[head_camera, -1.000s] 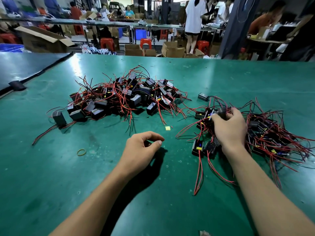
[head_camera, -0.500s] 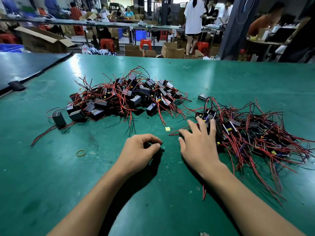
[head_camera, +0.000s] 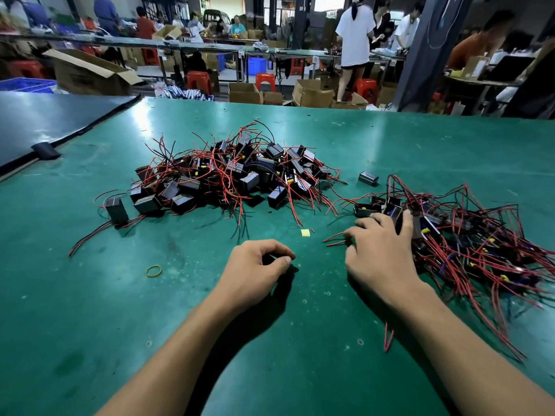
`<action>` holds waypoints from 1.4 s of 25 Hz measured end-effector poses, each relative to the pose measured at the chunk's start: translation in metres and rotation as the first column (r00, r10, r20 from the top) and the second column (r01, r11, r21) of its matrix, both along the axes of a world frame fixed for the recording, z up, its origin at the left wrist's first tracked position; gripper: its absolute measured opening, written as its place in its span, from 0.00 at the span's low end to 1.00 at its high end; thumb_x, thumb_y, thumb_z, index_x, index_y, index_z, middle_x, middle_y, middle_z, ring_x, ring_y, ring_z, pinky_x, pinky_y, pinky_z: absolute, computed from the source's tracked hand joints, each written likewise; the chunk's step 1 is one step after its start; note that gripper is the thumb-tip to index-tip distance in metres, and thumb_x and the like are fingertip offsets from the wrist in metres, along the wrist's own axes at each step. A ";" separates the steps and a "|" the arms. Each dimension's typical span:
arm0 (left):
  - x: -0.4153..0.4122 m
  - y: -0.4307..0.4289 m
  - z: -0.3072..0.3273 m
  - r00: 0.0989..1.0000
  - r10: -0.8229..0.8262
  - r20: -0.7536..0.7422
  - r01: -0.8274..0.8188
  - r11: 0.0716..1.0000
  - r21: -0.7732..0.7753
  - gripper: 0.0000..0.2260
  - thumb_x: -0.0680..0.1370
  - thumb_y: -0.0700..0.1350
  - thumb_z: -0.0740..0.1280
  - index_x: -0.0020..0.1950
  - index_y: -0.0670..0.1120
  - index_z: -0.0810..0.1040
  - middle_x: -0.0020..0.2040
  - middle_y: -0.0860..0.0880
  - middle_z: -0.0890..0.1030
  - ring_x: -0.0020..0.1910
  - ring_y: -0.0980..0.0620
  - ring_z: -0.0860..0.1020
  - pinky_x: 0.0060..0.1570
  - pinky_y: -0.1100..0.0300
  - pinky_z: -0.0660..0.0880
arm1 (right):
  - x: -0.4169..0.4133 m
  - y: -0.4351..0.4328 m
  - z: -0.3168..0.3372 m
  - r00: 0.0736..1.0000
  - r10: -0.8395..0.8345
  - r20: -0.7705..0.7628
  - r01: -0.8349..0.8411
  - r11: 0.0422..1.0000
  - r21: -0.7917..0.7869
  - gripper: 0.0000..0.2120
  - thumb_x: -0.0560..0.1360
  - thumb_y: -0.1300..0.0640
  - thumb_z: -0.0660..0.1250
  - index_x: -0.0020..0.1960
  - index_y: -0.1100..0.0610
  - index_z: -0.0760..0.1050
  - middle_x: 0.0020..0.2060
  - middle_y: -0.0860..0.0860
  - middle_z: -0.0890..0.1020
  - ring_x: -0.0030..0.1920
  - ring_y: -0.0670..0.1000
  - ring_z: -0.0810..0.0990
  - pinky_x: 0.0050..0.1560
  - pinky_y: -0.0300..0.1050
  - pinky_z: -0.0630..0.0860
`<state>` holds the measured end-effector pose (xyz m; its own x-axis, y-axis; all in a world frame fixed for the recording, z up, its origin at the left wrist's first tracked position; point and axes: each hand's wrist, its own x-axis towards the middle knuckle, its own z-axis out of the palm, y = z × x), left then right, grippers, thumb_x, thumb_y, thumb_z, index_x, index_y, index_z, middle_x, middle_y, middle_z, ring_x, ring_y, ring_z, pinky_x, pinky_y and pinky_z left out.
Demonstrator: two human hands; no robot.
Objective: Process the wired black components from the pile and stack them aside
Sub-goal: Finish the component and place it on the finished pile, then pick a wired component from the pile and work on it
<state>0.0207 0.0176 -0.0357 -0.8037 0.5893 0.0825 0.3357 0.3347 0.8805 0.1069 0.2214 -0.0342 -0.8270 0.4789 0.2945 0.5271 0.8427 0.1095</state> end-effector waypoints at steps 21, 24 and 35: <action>-0.017 0.000 -0.001 0.947 0.253 0.200 -0.309 0.891 0.333 0.07 0.77 0.36 0.67 0.48 0.46 0.82 0.40 0.47 0.84 0.34 0.50 0.81 0.39 0.57 0.80 | -0.156 -0.041 0.017 0.919 -0.169 -0.357 -0.146 0.694 -0.705 0.14 0.76 0.45 0.69 0.36 0.52 0.80 0.38 0.52 0.82 0.42 0.56 0.78 0.39 0.42 0.69; -0.016 -0.002 -0.004 0.887 0.445 -0.119 -0.366 0.837 0.407 0.05 0.76 0.39 0.70 0.49 0.47 0.81 0.42 0.53 0.82 0.40 0.57 0.78 0.45 0.63 0.76 | -0.126 -0.039 0.044 0.940 -0.037 -0.340 -0.293 0.426 -0.856 0.18 0.76 0.47 0.71 0.31 0.55 0.79 0.29 0.50 0.76 0.28 0.49 0.71 0.26 0.37 0.64; -0.026 -0.002 0.002 0.857 0.236 0.458 -0.453 0.768 0.452 0.10 0.81 0.51 0.64 0.56 0.46 0.73 0.41 0.44 0.82 0.32 0.46 0.82 0.38 0.49 0.80 | -0.031 -0.065 0.088 0.770 0.638 -0.001 -0.322 0.388 -0.864 0.14 0.77 0.47 0.70 0.37 0.55 0.81 0.24 0.45 0.75 0.27 0.45 0.73 0.31 0.36 0.70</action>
